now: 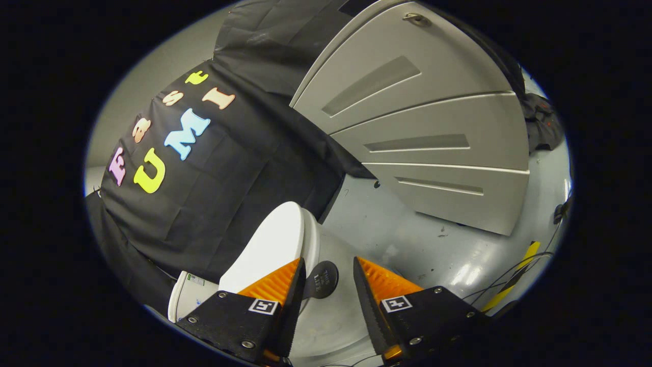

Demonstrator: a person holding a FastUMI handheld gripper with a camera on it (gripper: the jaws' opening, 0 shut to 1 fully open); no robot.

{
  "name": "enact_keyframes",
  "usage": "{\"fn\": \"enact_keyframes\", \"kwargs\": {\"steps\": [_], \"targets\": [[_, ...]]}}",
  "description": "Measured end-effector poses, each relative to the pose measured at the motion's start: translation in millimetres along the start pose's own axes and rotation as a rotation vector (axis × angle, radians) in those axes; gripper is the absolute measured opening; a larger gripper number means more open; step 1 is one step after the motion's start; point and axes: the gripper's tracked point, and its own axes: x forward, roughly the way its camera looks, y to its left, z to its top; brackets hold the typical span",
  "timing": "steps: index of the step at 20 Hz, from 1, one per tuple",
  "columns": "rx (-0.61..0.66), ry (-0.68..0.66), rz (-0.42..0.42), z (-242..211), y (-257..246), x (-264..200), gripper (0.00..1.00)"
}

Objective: Open the toilet lid.

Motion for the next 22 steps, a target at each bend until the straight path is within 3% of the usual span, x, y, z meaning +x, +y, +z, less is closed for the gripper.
{"fn": "enact_keyframes", "kwargs": {"steps": [5, 8, 11, 22], "targets": [[-0.010, 0.025, -0.045, 4, 2, 20, 0.38], [0.024, 0.029, -0.035, 8, 3, 14, 0.22], [0.019, 0.043, -0.026, 3, 5, 18, 0.12], [0.037, 0.050, -0.055, 9, 10, 22, 0.10]]}}
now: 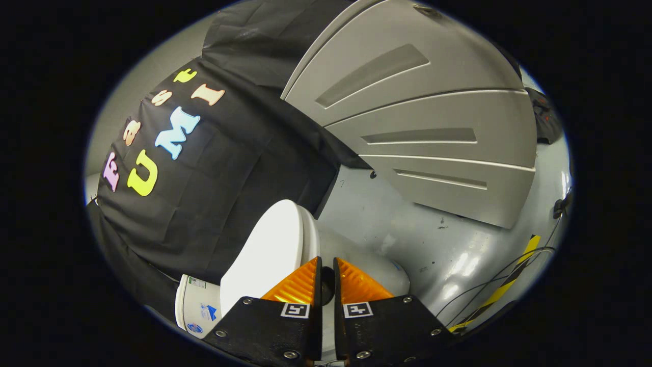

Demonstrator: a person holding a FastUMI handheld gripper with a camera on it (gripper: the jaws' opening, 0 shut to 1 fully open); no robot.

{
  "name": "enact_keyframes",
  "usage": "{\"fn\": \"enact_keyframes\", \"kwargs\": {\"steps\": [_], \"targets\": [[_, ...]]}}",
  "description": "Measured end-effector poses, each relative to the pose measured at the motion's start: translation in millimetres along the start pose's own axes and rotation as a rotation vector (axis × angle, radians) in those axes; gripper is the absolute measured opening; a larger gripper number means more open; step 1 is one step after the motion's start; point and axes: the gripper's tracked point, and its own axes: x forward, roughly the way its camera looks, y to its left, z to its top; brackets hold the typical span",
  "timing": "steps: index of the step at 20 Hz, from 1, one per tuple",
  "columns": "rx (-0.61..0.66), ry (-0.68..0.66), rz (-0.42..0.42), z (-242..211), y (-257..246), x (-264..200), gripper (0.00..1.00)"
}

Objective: Open the toilet lid.

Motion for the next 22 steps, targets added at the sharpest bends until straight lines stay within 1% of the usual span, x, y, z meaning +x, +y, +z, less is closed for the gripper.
{"fn": "enact_keyframes", "kwargs": {"steps": [3, 6, 9, 11, 14, 22], "targets": [[0.014, 0.000, -0.024, 0, 3, 1, 0.01], [-0.007, -0.001, -0.058, -1, 7, -5, 0.00], [-0.069, 0.015, -0.075, 1, 18, -16, 0.00], [-0.088, 0.011, -0.076, 9, 30, -21, 0.00], [-0.086, -0.012, -0.060, 20, 47, -36, 0.00], [-0.096, -0.092, 0.023, 42, 113, -70, 0.00]]}}
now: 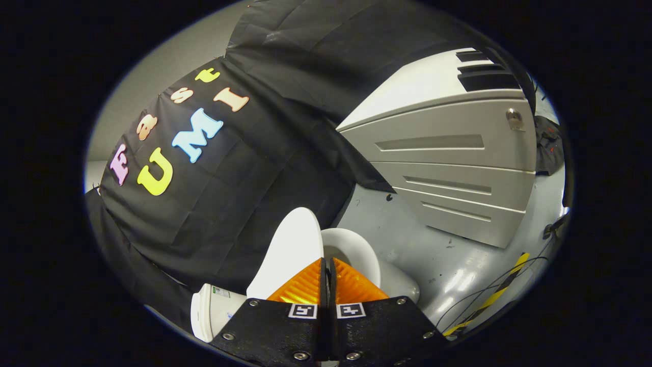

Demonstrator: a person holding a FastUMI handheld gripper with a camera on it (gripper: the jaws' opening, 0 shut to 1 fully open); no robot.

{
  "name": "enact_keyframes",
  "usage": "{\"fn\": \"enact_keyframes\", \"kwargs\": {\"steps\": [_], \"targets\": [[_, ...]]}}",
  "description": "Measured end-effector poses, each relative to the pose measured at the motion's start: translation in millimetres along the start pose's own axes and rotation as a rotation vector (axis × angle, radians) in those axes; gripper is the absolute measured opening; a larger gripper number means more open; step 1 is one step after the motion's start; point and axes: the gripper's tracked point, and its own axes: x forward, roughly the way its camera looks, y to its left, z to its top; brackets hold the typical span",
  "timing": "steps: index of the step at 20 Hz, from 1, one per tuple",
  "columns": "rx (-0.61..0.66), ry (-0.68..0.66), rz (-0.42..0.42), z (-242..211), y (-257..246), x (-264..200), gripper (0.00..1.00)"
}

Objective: Open the toilet lid.

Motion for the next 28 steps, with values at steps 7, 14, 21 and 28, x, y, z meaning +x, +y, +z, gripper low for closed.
{"fn": "enact_keyframes", "kwargs": {"steps": [7, 14, 21, 28], "targets": [[-0.090, -0.057, 0.099, 19, 80, -33, 0.00], [-0.160, -0.084, 0.190, 20, 143, -61, 0.00], [-0.196, -0.092, 0.194, 20, 160, -68, 0.00], [-0.352, -0.115, 0.219, 14, 207, -81, 0.00]]}}
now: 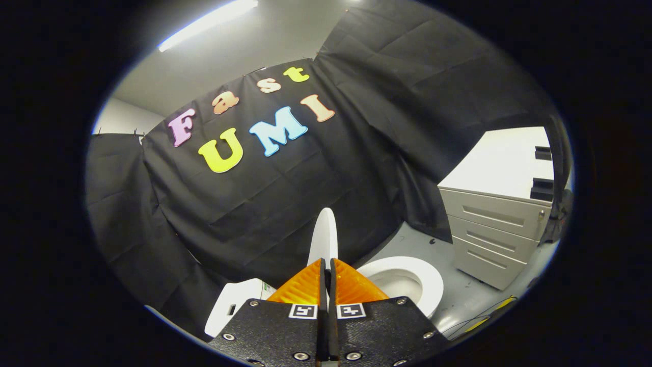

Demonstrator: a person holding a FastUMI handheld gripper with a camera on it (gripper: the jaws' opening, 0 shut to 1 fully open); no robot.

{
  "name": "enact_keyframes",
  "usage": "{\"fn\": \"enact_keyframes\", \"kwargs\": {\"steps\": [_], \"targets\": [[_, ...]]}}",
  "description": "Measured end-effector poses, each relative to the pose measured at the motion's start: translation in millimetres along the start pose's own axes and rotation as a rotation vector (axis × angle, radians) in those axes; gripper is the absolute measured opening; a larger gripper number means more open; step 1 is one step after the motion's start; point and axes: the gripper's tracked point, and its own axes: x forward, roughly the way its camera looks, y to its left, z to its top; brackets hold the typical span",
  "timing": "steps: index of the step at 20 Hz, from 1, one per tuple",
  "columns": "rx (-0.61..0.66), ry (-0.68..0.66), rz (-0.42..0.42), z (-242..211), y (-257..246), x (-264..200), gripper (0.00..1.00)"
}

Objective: Open the toilet lid.

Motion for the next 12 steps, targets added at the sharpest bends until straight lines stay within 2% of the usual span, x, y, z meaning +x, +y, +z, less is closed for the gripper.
{"fn": "enact_keyframes", "kwargs": {"steps": [12], "targets": [[-0.061, -0.023, 0.057, 2, 55, -17, 0.00]]}}
